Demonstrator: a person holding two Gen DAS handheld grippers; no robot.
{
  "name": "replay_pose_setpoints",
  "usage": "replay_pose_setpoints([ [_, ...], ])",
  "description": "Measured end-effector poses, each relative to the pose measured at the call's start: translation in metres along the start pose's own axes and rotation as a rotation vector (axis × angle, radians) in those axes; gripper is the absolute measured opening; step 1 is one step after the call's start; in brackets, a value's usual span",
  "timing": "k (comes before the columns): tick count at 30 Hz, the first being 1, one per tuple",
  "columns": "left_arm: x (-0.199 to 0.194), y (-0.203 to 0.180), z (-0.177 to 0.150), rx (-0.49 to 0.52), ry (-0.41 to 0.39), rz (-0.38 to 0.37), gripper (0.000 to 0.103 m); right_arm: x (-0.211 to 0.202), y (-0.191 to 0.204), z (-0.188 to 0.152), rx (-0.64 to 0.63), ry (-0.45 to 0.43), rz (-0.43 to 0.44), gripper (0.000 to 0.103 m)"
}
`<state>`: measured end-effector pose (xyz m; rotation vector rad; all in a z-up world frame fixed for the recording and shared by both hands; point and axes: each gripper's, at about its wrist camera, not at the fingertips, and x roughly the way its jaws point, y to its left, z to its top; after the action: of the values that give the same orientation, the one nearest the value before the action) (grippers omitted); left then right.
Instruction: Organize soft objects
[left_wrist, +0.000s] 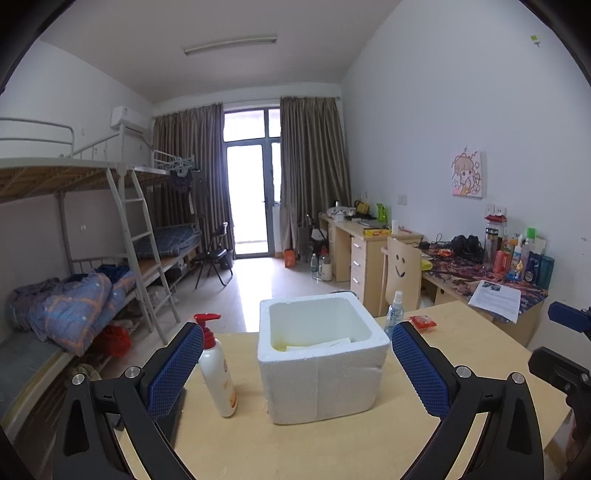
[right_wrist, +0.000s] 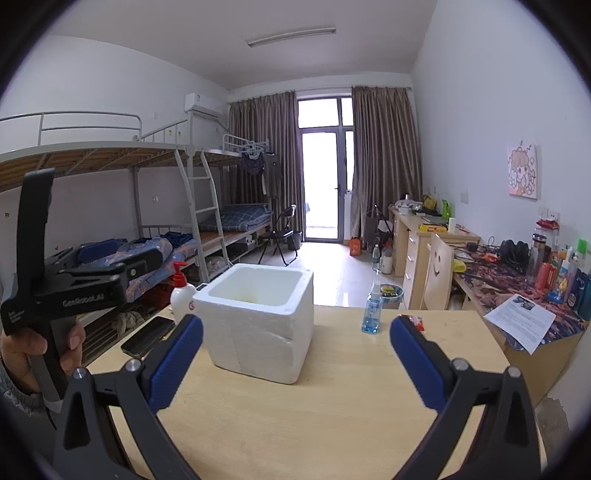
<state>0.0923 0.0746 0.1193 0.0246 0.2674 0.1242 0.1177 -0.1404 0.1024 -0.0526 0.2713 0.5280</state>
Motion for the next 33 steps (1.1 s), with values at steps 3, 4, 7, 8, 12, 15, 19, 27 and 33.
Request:
replay_pose_setpoints([
  [3,-0.014,-0.001,-0.004,0.0,-0.015,-0.008,0.102,-0.008,0.006,0.0,0.0,-0.011,-0.003,0.102],
  [4,-0.019,-0.001,-0.006,0.001,-0.021,-0.01,0.102,-0.01,0.007,0.0,-0.002,-0.015,0.0,0.102],
  [7,-0.03,-0.002,-0.009,-0.003,-0.031,0.003,0.102,-0.014,0.012,-0.002,-0.008,-0.021,0.001,0.103],
  [8,-0.033,-0.002,-0.01,-0.004,-0.036,0.004,0.102,-0.016,0.013,-0.003,-0.008,-0.023,0.004,0.103],
  [12,-0.047,-0.002,-0.012,0.0,-0.055,0.007,0.102,-0.023,0.018,-0.007,-0.022,-0.031,0.004,0.102],
  [15,-0.058,-0.005,-0.015,0.002,-0.067,-0.002,0.102,-0.028,0.021,-0.009,-0.023,-0.037,0.007,0.103],
  [19,-0.074,-0.005,-0.024,0.004,-0.081,-0.021,0.102,-0.04,0.025,-0.014,-0.032,-0.055,-0.009,0.103],
  [27,-0.094,-0.011,-0.043,0.022,-0.093,-0.04,0.102,-0.055,0.035,-0.029,-0.037,-0.063,-0.008,0.103],
  [33,-0.106,-0.015,-0.062,0.027,-0.111,-0.04,0.102,-0.063,0.04,-0.041,-0.038,-0.101,-0.034,0.103],
])
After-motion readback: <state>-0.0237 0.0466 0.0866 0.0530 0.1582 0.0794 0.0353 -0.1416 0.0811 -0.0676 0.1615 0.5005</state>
